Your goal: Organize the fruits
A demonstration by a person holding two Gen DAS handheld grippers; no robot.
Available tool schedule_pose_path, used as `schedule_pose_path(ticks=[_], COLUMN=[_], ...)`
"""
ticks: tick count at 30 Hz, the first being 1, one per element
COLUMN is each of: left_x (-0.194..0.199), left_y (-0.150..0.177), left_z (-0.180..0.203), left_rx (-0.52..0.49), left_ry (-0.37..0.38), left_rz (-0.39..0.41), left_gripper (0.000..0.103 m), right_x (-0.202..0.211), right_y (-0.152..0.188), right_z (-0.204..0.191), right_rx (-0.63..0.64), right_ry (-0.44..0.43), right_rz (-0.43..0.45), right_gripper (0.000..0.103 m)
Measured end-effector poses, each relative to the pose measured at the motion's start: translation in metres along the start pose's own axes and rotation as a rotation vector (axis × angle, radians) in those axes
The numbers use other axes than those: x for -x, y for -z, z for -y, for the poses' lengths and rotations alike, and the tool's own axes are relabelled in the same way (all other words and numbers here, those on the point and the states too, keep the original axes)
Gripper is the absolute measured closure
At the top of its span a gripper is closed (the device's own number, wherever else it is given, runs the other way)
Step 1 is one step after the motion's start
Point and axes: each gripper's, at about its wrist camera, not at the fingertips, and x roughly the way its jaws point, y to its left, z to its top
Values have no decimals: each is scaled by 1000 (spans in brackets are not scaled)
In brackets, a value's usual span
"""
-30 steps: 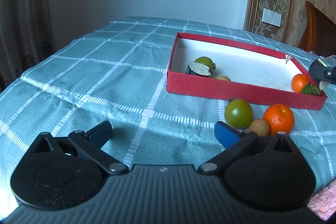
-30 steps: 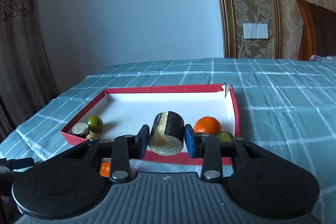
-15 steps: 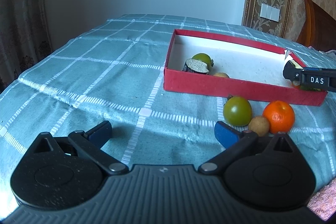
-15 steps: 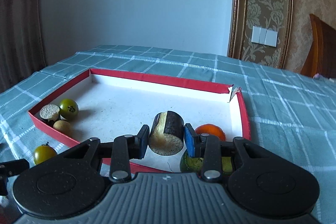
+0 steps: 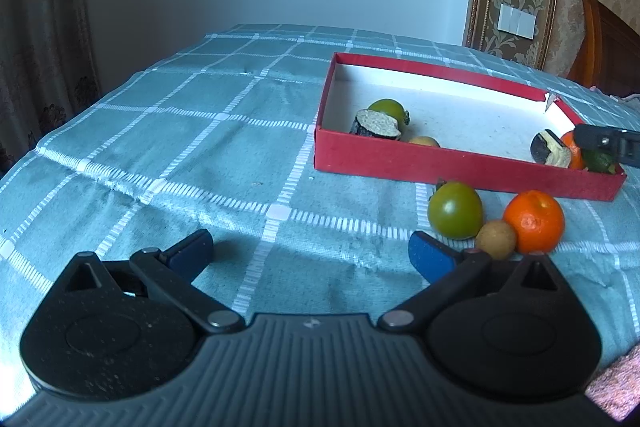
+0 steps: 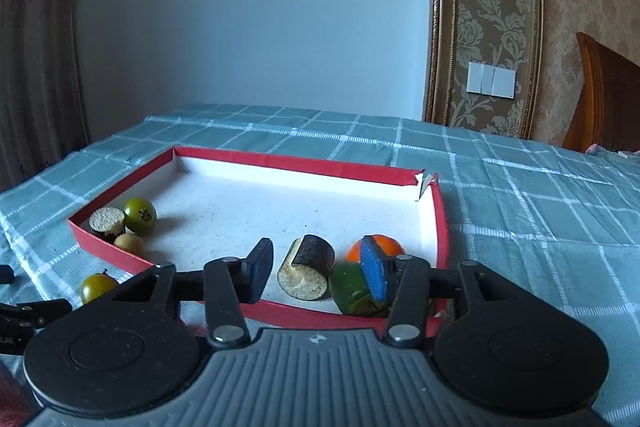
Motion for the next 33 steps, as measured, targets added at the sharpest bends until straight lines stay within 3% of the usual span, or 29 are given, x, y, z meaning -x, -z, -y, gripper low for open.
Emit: schedule_pose_path(ticks=[2,8,13,15,17,22,33], left_x=[0,0,0,1,2,8,40], left_y=[0,0,0,0,1,3,0], left_z=[0,-1,0,0,-1,-3,22], left_rx=[1,8,-2,-4,-1,21,-60], left_ry=[-1,-7,-6,-2,12,3,69], left_rz=[0,0,-4,-1,4,29,127], left_gripper=[0,0,0,0,0,0,7], right_x=[16,50,51,51,52,50,50], right_y=[2,31,61,67,68,66,65], right_z=[15,66,94,109,112,109,106], right_rx=[-96,-390,-501,-592,-595,-569,-557], right_ry=[-19,-90,-60,-86,-66,-69,-78], right_rz=[1,-31,-35,-20,14,0,-4], right_gripper=[38,38,38,37,35,35,33])
